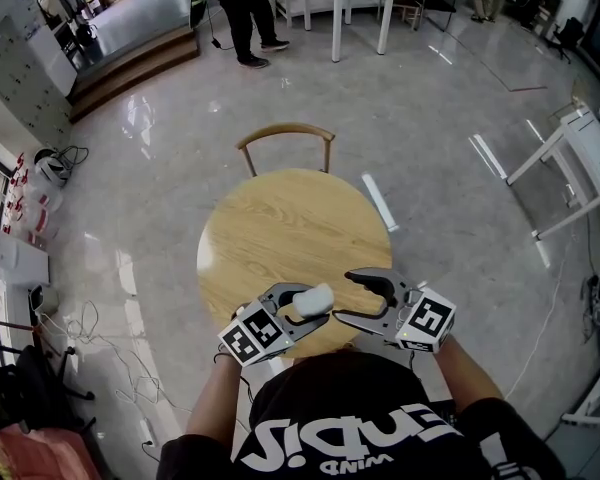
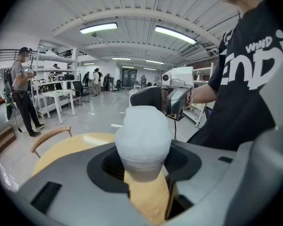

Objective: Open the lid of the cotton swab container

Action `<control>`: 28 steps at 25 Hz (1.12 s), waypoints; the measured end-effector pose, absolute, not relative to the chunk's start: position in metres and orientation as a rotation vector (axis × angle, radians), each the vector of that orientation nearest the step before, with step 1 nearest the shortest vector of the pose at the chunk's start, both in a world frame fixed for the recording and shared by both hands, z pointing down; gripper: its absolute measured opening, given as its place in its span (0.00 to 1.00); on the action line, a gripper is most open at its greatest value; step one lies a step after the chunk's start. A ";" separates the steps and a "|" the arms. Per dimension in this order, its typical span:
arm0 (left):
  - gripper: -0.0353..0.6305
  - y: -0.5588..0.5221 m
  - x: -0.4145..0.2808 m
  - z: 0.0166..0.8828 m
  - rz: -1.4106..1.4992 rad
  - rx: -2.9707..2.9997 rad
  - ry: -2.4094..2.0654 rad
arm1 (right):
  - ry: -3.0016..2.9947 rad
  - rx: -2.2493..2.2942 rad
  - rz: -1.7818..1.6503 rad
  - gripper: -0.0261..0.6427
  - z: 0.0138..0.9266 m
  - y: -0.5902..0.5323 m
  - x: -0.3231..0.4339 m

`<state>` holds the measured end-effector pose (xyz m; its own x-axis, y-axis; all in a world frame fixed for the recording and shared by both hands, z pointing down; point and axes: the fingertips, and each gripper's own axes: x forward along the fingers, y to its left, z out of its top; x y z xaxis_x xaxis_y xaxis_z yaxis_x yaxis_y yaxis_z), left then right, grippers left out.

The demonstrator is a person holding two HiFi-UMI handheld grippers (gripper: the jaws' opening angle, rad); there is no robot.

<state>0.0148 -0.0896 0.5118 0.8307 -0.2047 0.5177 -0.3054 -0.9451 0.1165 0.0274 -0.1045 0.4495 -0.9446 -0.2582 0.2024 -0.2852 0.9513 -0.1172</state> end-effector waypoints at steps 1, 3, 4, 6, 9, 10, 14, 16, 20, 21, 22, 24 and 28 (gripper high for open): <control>0.38 -0.089 0.015 0.511 0.764 2.819 -0.390 | -2.918 0.394 0.216 0.44 0.450 -0.104 0.026; 0.38 -0.086 0.015 0.509 0.764 2.824 -0.379 | -2.914 0.361 0.219 0.44 0.451 -0.101 0.022; 0.38 -0.085 0.016 0.508 0.764 2.827 -0.371 | -2.911 0.345 0.221 0.44 0.452 -0.100 0.020; 0.38 -0.081 0.018 0.508 0.766 2.834 -0.354 | -2.912 0.316 0.223 0.44 0.452 -0.096 0.018; 0.38 -0.077 0.020 0.508 0.770 2.841 -0.327 | -2.914 0.270 0.226 0.44 0.452 -0.091 0.013; 0.38 -0.076 0.021 0.508 0.771 2.843 -0.319 | -2.912 0.257 0.223 0.44 0.452 -0.089 0.011; 0.38 -0.072 0.024 0.506 0.773 2.851 -0.291 | -2.907 0.227 0.213 0.44 0.451 -0.085 0.008; 0.38 -0.070 0.027 0.506 0.774 2.852 -0.275 | -2.898 0.211 0.211 0.44 0.452 -0.084 0.007; 0.38 -0.065 0.029 0.507 0.775 2.855 -0.243 | -2.868 0.176 0.187 0.44 0.456 -0.079 0.003; 0.38 -0.064 0.030 0.507 0.776 2.855 -0.235 | -2.865 0.174 0.184 0.44 0.456 -0.078 0.002; 0.38 -0.063 0.030 0.506 0.776 2.855 -0.228 | -2.865 0.168 0.188 0.44 0.457 -0.077 0.002; 0.38 -0.062 0.031 0.506 0.777 2.854 -0.216 | -2.865 0.153 0.208 0.44 0.459 -0.076 0.002; 0.38 -0.060 0.032 0.507 0.781 2.853 -0.207 | -2.867 0.130 0.228 0.42 0.460 -0.073 0.002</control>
